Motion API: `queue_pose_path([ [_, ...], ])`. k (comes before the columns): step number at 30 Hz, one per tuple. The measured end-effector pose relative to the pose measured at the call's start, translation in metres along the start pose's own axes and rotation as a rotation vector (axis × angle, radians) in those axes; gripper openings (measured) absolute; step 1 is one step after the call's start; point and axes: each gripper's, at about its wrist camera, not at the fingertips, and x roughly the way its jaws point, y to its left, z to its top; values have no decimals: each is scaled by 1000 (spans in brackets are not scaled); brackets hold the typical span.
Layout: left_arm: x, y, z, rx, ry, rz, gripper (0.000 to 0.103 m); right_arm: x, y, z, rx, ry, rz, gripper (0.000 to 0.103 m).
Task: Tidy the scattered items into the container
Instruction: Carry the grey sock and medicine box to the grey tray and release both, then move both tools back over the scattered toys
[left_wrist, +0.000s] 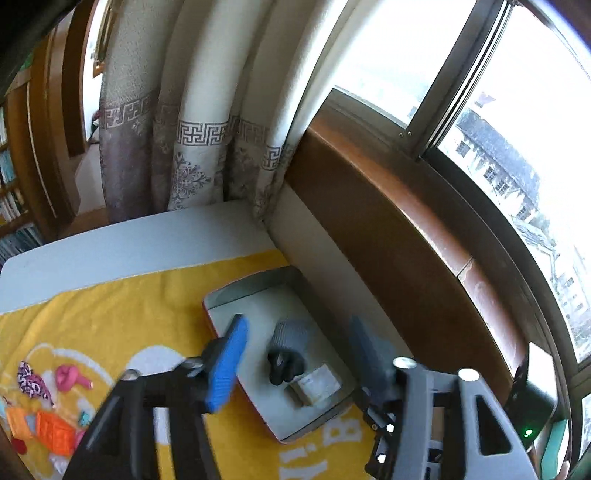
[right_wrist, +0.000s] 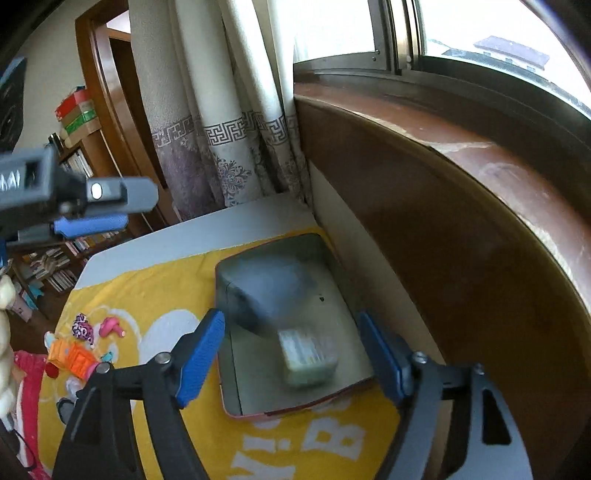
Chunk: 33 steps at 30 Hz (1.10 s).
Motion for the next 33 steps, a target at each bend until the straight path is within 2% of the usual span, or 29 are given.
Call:
queue_pose_path([
  [9, -23, 10, -15, -3, -4, 73, 69, 4, -8, -9, 79, 53, 63, 79],
  [19, -55, 36, -39, -84, 4, 131, 69, -20, 13, -17, 35, 35, 120, 79],
  [28, -73, 66, -81, -150, 55, 191, 69, -20, 31, -38, 30, 90, 164, 79],
  [33, -89, 84, -98, -144, 62, 202, 69, -29, 51, -45, 6, 89, 161, 79],
])
